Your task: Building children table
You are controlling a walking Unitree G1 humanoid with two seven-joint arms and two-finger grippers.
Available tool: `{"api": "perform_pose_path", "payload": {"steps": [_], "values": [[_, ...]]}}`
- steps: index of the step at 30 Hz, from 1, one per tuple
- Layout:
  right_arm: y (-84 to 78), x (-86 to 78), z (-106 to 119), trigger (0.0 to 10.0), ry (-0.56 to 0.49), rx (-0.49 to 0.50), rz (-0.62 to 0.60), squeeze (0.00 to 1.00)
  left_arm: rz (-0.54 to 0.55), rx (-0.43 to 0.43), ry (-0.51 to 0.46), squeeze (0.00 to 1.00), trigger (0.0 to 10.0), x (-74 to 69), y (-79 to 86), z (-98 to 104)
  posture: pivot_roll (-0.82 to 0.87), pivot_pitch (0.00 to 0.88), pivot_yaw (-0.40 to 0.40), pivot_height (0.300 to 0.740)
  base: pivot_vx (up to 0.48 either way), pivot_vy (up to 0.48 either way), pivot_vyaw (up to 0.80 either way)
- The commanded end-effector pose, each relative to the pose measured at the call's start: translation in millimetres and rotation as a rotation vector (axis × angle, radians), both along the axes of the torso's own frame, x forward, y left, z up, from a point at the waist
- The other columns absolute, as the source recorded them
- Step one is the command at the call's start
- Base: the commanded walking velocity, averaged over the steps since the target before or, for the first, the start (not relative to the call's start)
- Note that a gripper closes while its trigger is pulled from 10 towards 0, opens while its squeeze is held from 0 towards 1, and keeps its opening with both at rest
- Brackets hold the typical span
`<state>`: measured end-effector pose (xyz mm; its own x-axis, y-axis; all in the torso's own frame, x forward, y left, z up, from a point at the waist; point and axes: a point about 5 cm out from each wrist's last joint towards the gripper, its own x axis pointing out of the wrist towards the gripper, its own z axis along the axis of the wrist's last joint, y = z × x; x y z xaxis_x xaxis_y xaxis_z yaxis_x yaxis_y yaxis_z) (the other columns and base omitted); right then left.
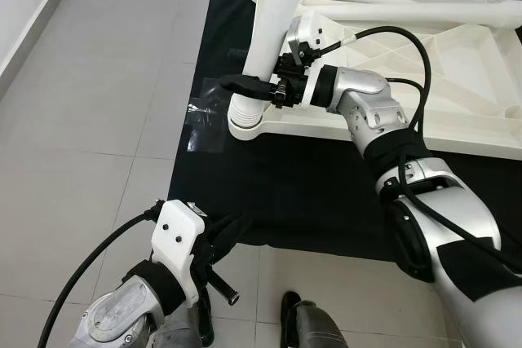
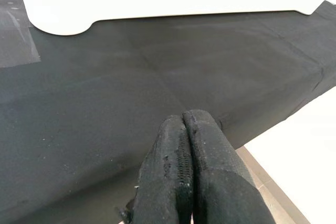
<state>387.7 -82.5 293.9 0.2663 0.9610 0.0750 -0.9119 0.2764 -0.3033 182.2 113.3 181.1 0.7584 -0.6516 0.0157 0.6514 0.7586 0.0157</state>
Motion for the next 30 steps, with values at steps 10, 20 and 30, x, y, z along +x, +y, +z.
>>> {"api": "perform_pose_path", "payload": {"steps": [10, 20, 30], "values": [[6.7, -11.9, -26, 10.0, 0.008, -0.177, 0.189, 0.00, -0.030, 0.006, 0.023, 0.00, 10.0, -4.5, -5.3, -1, 0.12, 0.390, -0.079, 0.740, 0.000, 0.000, 0.00], [11.4, -21.4, -27, 10.0, -0.025, -0.308, 0.350, 0.00, -0.025, 0.006, 0.024, 0.00, 10.0, -4.0, -6.2, -2, 0.12, 0.388, -0.085, 0.740, 0.000, 0.000, 0.00], [19.9, -23.6, -14, 10.0, -0.067, -0.418, 0.420, 0.00, -0.024, 0.003, 0.018, 0.00, 10.0, -2.6, -8.3, -2, 0.11, 0.387, -0.094, 0.740, 0.000, 0.000, 0.00]]}}
